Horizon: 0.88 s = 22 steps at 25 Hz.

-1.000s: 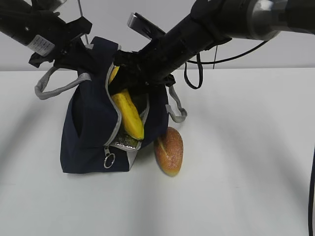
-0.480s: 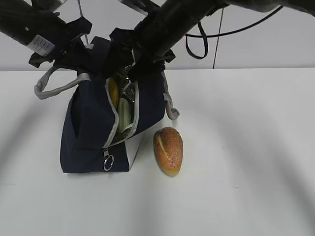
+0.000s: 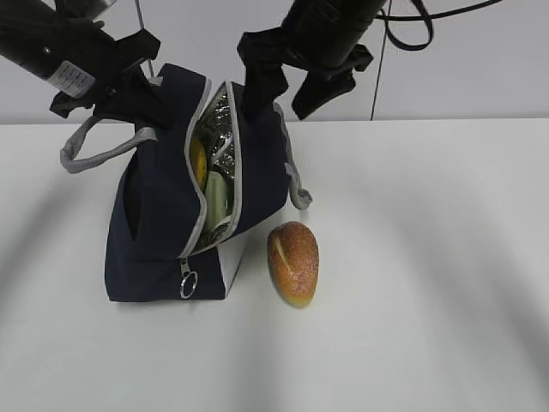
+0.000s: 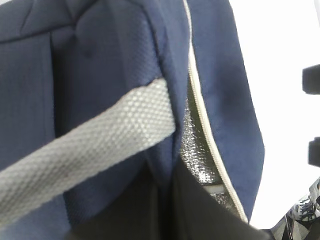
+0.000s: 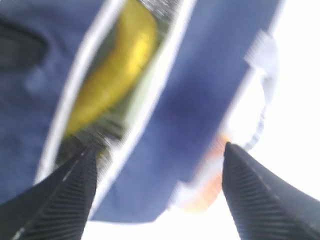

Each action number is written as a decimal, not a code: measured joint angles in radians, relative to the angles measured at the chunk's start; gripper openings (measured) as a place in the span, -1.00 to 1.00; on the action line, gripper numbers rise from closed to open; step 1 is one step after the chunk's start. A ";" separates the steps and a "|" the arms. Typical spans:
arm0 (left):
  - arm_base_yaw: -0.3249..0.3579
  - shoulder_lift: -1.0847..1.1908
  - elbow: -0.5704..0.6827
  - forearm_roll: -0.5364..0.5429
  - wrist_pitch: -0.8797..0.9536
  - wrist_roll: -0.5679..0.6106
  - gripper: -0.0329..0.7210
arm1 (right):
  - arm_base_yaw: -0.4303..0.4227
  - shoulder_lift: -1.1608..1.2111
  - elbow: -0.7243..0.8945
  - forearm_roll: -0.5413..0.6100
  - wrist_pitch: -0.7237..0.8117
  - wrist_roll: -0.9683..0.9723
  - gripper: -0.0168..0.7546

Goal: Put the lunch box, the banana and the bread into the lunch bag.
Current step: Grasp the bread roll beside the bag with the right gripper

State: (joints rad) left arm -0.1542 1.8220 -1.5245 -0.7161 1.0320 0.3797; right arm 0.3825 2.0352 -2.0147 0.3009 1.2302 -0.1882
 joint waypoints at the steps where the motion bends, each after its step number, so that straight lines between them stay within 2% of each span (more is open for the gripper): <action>1: 0.000 0.000 0.000 0.000 0.000 0.000 -0.92 | 0.000 -0.023 0.039 -0.020 0.002 0.002 0.54; 9: 0.000 0.000 0.000 0.000 0.000 0.000 -0.92 | 0.000 -0.193 0.393 -0.073 -0.025 0.015 0.54; 16: 0.000 0.000 0.000 0.000 0.000 0.001 -0.92 | 0.000 -0.219 0.670 0.018 -0.295 0.019 0.54; 22: 0.000 0.000 0.000 0.000 0.000 0.001 -0.92 | 0.000 -0.183 0.729 0.098 -0.441 0.016 0.54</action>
State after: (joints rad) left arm -0.1542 1.8220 -1.5245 -0.7161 1.0317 0.3806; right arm 0.3825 1.8526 -1.2860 0.3986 0.7890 -0.1719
